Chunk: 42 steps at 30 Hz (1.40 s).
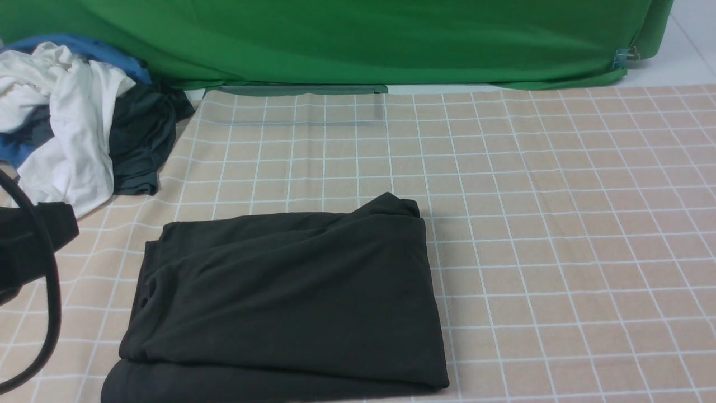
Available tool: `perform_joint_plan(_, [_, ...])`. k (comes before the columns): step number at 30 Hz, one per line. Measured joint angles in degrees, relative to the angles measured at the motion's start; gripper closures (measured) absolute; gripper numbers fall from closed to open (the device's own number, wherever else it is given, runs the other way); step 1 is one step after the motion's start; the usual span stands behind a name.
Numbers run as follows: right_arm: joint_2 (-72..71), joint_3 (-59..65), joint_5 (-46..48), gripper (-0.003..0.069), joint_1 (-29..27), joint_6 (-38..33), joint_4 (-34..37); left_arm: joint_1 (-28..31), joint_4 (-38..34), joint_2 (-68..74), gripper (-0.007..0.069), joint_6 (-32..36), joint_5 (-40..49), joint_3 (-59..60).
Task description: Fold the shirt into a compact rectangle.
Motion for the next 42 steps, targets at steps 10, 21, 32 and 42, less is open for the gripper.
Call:
perform_joint_plan(10, [0.00,0.00,0.00,0.0584,0.00,0.80,0.00,0.00,0.57,0.00,0.0606,0.17,-0.05,0.00])
perform_joint_plan(21, [0.00,0.00,-0.05,0.0561,0.00,0.85,-0.04,0.00,4.29,0.00,0.0605,5.71,-5.81,0.00])
perform_joint_plan(32, [-0.04,0.00,-0.05,0.0521,0.00,0.85,-0.04,0.00,14.36,-16.93,0.0605,7.91,-38.30,23.03])
perform_joint_plan(42, [-0.11,0.00,-0.10,0.0500,-0.05,0.85,-0.06,0.00,17.59,-34.91,0.0605,7.63,-38.99,42.58])
